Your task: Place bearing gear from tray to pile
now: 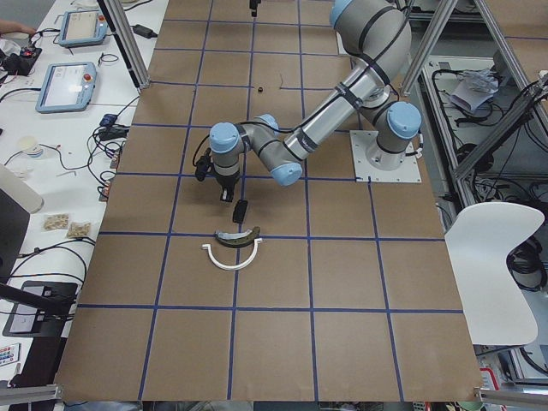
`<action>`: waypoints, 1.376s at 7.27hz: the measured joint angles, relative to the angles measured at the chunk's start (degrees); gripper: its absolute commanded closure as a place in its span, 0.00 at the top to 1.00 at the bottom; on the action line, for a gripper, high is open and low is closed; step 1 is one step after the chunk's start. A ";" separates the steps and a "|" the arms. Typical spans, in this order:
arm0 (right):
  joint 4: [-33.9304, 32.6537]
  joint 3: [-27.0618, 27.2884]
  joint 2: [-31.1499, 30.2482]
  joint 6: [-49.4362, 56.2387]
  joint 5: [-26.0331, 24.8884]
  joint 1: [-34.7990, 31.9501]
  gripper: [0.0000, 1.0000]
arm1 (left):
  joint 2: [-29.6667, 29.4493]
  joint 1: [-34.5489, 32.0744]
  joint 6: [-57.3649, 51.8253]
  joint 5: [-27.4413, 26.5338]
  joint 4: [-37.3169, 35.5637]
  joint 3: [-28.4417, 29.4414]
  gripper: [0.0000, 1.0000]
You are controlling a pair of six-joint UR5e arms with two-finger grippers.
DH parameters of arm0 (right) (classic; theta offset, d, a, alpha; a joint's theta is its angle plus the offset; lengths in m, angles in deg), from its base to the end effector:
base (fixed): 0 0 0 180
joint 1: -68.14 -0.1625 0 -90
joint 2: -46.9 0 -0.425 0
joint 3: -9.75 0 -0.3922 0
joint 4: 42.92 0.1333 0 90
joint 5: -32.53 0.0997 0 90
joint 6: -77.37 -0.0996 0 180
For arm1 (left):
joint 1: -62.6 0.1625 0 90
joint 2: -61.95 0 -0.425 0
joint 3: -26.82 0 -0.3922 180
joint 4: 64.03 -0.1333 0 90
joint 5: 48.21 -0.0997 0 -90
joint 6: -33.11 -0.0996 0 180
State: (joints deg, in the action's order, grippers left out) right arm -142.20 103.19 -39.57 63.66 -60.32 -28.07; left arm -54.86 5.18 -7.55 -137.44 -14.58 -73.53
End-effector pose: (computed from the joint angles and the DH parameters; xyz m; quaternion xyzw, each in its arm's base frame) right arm 0.1837 -0.5022 0.4437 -0.0659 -0.9973 0.0241 0.0210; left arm 0.2148 -0.5862 0.2114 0.0706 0.9970 -0.0277 0.0123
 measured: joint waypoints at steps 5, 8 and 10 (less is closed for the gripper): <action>3.57 0.69 -6.10 15.42 2.34 7.76 1.00 | -0.53 -0.18 -1.19 -0.95 0.92 0.76 0.71; 2.73 1.07 -6.20 15.88 3.85 7.80 1.00 | 2.49 -11.05 13.79 -1.37 1.41 1.55 0.84; 2.62 1.22 -6.24 15.89 3.93 7.80 1.00 | 4.49 -20.71 31.09 -1.01 1.54 0.65 0.86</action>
State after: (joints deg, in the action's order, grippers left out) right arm -139.59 104.41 -45.80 79.55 -56.39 -20.27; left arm -50.37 -15.54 23.54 -138.46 -13.04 -72.88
